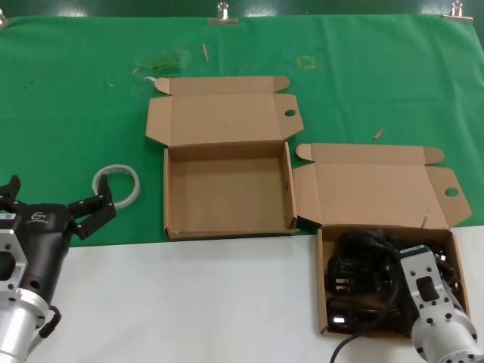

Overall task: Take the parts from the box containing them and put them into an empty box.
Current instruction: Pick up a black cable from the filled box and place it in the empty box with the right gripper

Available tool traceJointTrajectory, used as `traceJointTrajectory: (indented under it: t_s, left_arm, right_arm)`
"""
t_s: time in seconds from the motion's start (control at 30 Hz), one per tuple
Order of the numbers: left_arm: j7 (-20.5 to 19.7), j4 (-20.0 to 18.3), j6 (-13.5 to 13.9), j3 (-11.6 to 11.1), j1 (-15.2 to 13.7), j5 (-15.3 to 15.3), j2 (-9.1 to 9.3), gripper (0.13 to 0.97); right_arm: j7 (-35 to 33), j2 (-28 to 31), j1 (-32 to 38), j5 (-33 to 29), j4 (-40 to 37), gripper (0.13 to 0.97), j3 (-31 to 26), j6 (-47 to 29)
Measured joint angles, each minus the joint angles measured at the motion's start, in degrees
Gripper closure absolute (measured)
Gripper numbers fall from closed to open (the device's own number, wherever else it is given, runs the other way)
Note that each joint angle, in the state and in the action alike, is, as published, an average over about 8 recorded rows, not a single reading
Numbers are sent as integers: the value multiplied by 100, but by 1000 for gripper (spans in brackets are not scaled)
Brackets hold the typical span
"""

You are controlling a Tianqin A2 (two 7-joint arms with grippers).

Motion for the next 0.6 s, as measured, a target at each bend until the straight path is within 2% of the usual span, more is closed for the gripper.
traceJointTrajectory:
  t_s: [0.17,0.3,0.6]
  left_arm:
    - [0,0,0,0,0,0,0,132]
    - [0,0,0,0,0,0,0,132]
    - [0,0,0,0,0,0,0,132]
  right_arm:
    - [-87,-13,2,0,89,807,23,43]
    - [-172,-16,4,0,213,807,35,108]
    - [-367,-16,-37,0,626,905,79,343]
